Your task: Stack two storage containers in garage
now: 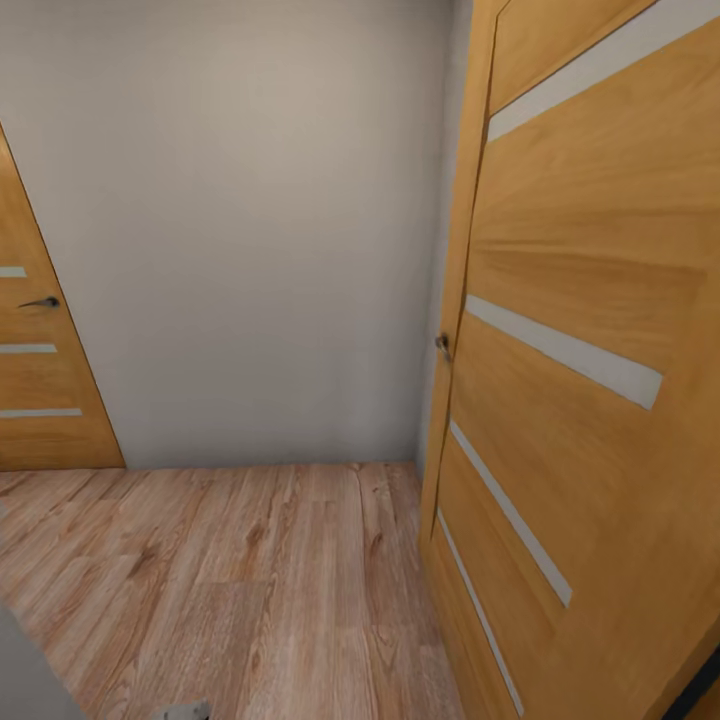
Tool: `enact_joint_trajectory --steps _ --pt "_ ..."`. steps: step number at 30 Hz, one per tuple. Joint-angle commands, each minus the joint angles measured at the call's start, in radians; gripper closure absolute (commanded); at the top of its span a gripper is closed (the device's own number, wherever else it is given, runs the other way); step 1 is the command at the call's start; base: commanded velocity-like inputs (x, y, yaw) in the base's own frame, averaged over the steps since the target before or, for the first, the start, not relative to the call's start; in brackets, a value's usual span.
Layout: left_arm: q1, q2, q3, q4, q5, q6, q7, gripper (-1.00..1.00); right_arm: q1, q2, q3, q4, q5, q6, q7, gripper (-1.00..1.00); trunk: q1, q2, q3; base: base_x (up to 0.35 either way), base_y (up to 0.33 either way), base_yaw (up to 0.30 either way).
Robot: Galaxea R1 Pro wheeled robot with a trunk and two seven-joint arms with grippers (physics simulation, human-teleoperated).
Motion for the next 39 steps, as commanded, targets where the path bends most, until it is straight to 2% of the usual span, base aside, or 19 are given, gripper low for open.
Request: enact_joint_trajectory --steps 1,15,33,39 --pt "-0.001 0.0 0.005 0.001 0.0 -0.004 -0.001 -1.0 -0.001 0.0 0.0 0.001 0.004 -0.003 0.0 -1.0 0.0 -0.001 -0.001 0.109 0.0 0.0" --pt "-0.001 0.0 0.005 0.001 0.0 -0.004 -0.001 -1.0 -0.001 -0.001 0.0 0.001 0.004 -0.003 0.0 -1.0 0.0 -0.001 -0.001 0.146 0.0 0.0" --pt "-0.001 0.0 0.005 0.001 0.0 -0.004 -0.001 -1.0 -0.001 -0.001 -0.002 0.001 0.004 -0.003 0.0 -1.0 0.0 -0.001 -0.001 0.014 0.0 0.06" --pt "-0.001 0.0 0.005 0.001 0.0 -0.004 -0.001 -1.0 -0.001 -0.001 -0.002 0.001 0.004 -0.003 0.0 -1.0 0.0 -0.001 -0.001 0.156 0.0 0.012"
